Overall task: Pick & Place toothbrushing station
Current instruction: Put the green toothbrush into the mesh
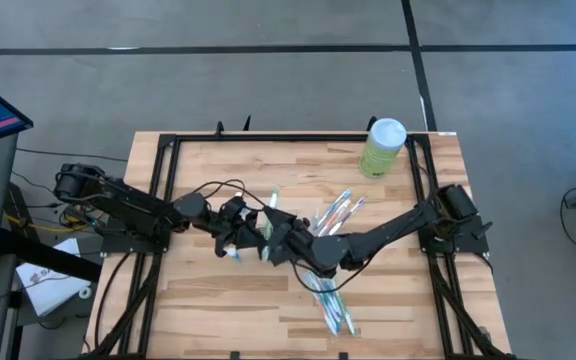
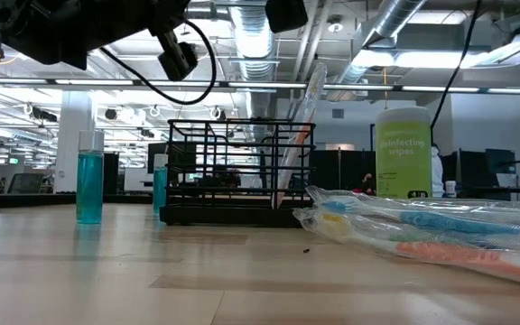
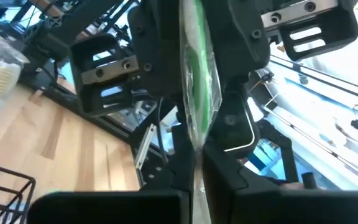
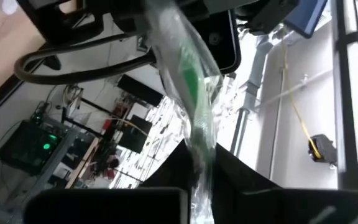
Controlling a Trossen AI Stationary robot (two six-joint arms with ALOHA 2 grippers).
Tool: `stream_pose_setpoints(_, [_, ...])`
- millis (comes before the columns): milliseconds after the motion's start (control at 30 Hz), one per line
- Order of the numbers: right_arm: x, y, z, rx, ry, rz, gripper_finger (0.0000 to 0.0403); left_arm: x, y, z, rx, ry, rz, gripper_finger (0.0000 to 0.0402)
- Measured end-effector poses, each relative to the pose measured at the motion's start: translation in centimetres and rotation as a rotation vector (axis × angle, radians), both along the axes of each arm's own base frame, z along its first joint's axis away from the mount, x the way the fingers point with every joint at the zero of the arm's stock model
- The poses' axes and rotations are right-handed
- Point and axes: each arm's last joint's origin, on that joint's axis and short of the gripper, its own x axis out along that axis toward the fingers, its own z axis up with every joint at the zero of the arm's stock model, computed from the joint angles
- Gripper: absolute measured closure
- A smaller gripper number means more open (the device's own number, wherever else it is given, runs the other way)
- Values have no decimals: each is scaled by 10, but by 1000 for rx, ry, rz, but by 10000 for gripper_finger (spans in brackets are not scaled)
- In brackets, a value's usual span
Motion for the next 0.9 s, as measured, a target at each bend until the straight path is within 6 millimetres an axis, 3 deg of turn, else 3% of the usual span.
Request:
stream_pose_setpoints(400, [0,-1,-1,49,-33,-17,388,-2,1,4,-5,-33,13,323])
stream_pose_setpoints(767, [-2,4,1,85,-67,-17,388,-24,4,39,153,-243,71,278])
stream_pose_setpoints(900, [-3,7,1,149,-125,-11,388,-29,4,42,244,-239,87,273])
